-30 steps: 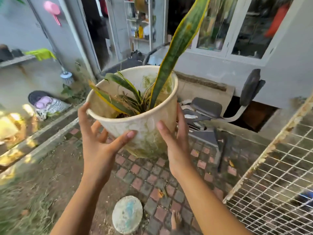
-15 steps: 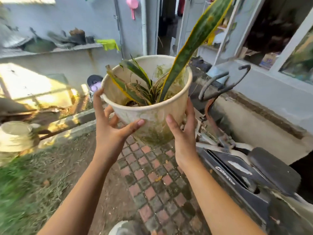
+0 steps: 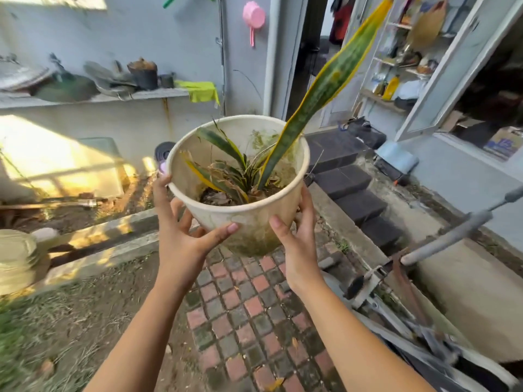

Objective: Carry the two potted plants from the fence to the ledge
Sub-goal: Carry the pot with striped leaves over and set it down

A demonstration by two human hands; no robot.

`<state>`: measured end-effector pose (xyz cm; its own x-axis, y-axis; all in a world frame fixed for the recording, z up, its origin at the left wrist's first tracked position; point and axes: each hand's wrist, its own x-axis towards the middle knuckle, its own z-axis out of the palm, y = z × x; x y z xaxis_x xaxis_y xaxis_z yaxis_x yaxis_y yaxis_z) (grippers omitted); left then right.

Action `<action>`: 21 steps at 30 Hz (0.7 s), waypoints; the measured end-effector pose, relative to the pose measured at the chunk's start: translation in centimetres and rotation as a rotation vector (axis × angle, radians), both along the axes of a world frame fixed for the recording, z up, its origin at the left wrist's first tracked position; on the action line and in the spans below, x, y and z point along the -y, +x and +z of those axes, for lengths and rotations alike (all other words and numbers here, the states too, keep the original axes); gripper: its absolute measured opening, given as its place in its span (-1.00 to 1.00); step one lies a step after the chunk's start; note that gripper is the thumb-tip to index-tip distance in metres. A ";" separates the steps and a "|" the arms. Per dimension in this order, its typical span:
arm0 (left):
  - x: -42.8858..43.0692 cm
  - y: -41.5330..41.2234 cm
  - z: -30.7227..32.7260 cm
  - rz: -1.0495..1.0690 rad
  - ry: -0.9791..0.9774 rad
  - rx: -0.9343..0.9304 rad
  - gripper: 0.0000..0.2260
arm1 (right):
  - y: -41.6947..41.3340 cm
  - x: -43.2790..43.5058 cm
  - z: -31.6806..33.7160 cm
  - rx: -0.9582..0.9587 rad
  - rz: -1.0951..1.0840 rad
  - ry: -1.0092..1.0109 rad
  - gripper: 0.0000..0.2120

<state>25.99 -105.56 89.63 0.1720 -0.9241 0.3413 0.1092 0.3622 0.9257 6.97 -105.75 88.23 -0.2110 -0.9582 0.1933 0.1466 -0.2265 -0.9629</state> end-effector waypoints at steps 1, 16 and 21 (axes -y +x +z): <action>2.0 0.3 0.0 0.006 -0.001 0.006 0.05 | 0.3 2.1 -0.2 0.000 0.010 0.002 0.10; 31.8 5.5 -9.6 0.193 0.117 0.041 0.01 | 5.9 36.0 -11.0 0.164 0.215 0.084 -0.22; 43.2 6.6 -17.2 0.176 0.152 0.029 -0.01 | 7.2 47.0 -18.9 0.213 0.203 0.168 -0.19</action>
<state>32.56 -148.74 72.47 0.3276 -0.9217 0.2077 0.0296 0.2297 0.9728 14.21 -152.73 69.34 -0.0309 -0.9995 0.0011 0.3748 -0.0126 -0.9270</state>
